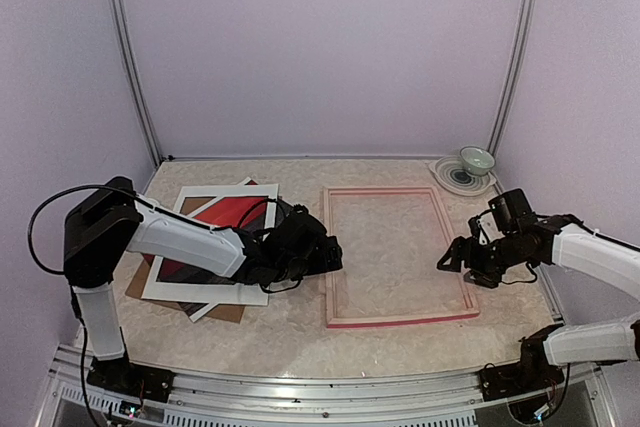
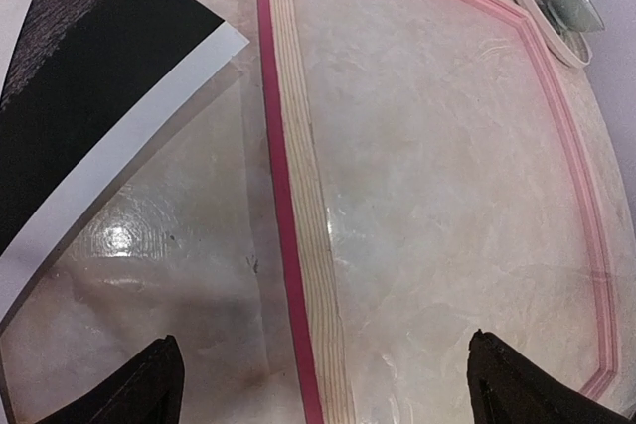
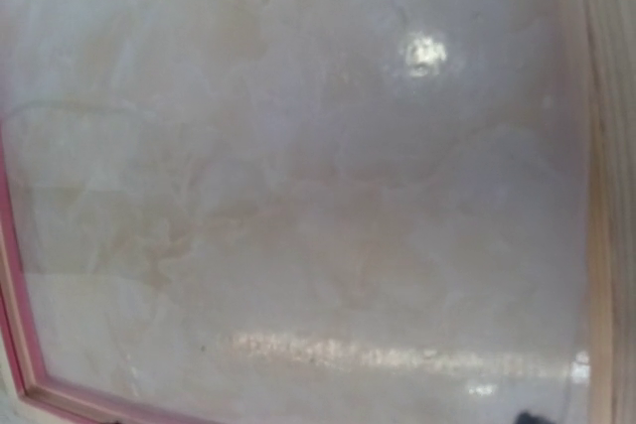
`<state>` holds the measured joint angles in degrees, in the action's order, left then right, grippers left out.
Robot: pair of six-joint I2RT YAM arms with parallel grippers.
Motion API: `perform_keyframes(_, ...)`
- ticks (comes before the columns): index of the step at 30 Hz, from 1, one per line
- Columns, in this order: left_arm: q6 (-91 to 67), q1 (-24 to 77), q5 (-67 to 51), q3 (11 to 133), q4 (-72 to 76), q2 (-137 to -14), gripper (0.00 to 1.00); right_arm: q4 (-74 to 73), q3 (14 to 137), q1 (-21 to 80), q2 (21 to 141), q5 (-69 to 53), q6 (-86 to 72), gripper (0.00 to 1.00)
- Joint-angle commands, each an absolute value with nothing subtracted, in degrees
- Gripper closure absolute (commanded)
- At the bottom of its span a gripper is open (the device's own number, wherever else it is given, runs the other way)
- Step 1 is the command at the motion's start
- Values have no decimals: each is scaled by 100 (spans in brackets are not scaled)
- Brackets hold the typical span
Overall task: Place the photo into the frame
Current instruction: Adjust the frame body at the center of the board.
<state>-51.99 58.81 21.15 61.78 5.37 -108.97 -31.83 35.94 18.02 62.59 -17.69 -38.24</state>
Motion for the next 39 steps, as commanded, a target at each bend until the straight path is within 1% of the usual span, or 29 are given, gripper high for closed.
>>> perform_keyframes(1,-5080,5936,2397,6602,-64,-11249,2,-2766,3462,1671,6201,-1801,-4129,15)
perform_keyframes(8,-5078,5940,2605,6854,-473,-11557,5,-2255,3232,1659,6109,-1840,-4454,15)
perform_keyframes(11,-5057,5936,2576,6876,-482,-11646,9,-2136,3176,1655,5991,-1739,-4482,15)
perform_keyframes(25,-4932,5941,2629,6982,-610,-11801,39,-1308,2883,1660,5954,-1839,-4165,16)
perform_keyframes(34,-4795,5918,2671,7287,-1028,-11936,40,-1061,2954,1660,6109,-1925,-3927,16)
perform_keyframes(39,-4740,5808,2573,7311,-1226,-11901,42,-1252,3229,1659,6416,-1819,-3653,17)
